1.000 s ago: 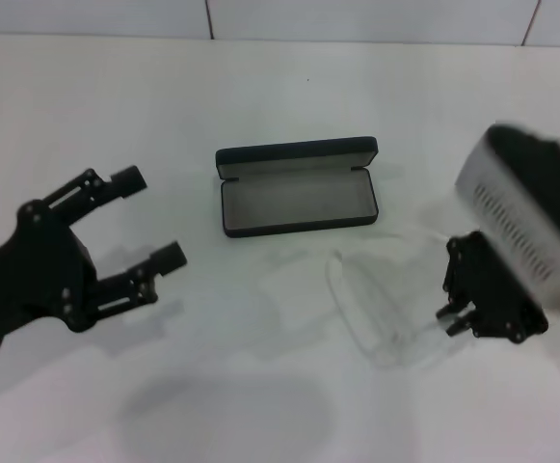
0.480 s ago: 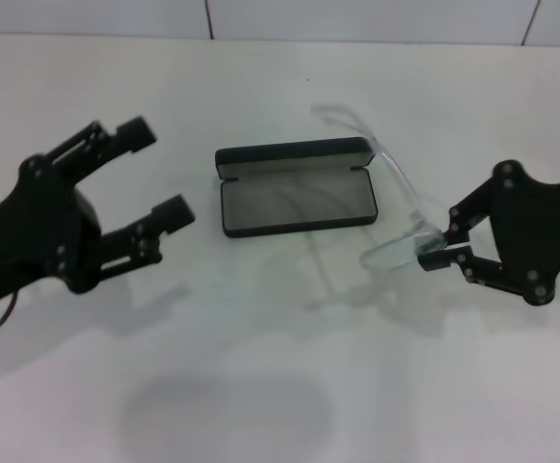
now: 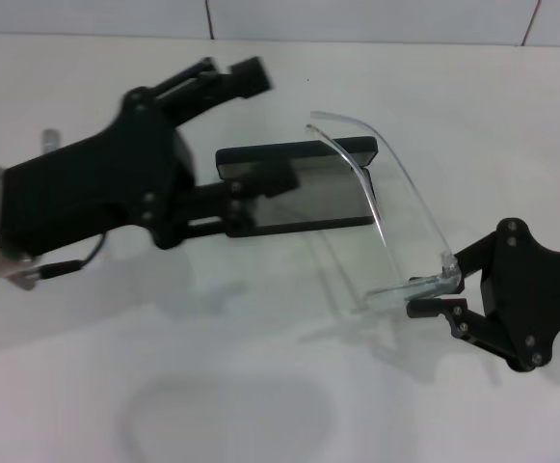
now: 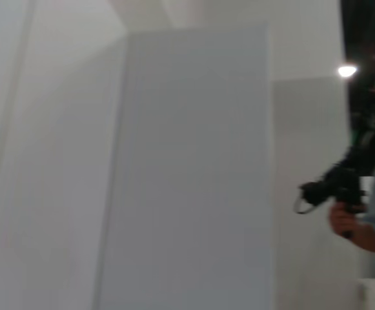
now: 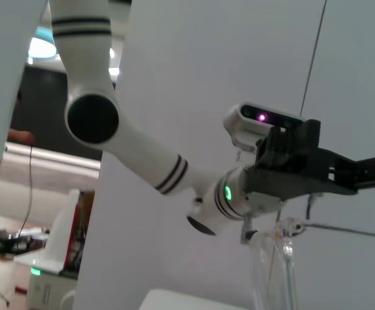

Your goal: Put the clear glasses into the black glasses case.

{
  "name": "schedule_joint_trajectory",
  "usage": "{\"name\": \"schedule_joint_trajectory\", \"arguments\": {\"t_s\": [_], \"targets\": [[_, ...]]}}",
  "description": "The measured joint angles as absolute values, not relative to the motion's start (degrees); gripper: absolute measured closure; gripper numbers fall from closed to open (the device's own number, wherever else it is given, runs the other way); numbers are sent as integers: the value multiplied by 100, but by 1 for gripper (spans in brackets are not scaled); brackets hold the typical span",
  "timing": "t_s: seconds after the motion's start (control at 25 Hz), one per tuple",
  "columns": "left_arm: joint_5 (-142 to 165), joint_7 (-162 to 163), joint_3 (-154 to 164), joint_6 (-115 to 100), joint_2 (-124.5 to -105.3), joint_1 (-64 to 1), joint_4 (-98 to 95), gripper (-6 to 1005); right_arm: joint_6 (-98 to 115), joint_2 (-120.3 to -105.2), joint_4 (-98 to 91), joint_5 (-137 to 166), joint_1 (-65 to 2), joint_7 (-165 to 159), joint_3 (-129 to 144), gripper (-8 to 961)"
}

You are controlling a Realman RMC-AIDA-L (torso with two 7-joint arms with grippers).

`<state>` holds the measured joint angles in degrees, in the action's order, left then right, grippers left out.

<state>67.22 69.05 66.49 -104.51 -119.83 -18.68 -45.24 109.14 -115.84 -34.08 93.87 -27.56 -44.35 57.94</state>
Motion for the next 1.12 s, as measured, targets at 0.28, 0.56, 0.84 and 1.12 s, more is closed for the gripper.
{"name": "schedule_joint_trajectory", "arguments": {"t_s": [0.28,0.56,0.84,1.12], "targets": [[6725,6805,7355,-10115,-11987,-2169,-4519,230,10954,-11603,-3052,9269,-2690,-4408,5794,892],[6729,6632,7478,-9902,-11991,-2179,-4456,378,10942,-11606,-2984,9263,-2683,-4402,5799,892],[6663,6651,7727,-9846,-12010,-2212,-4206,665,10962,-11618,-2977,9146,-2761,-4397,6029,892],[6548,6623,7843,-9834,-12018,-2223,-4206,898,10719,-11619,-2985,8934,-2902,-4396,6679,892]]}}
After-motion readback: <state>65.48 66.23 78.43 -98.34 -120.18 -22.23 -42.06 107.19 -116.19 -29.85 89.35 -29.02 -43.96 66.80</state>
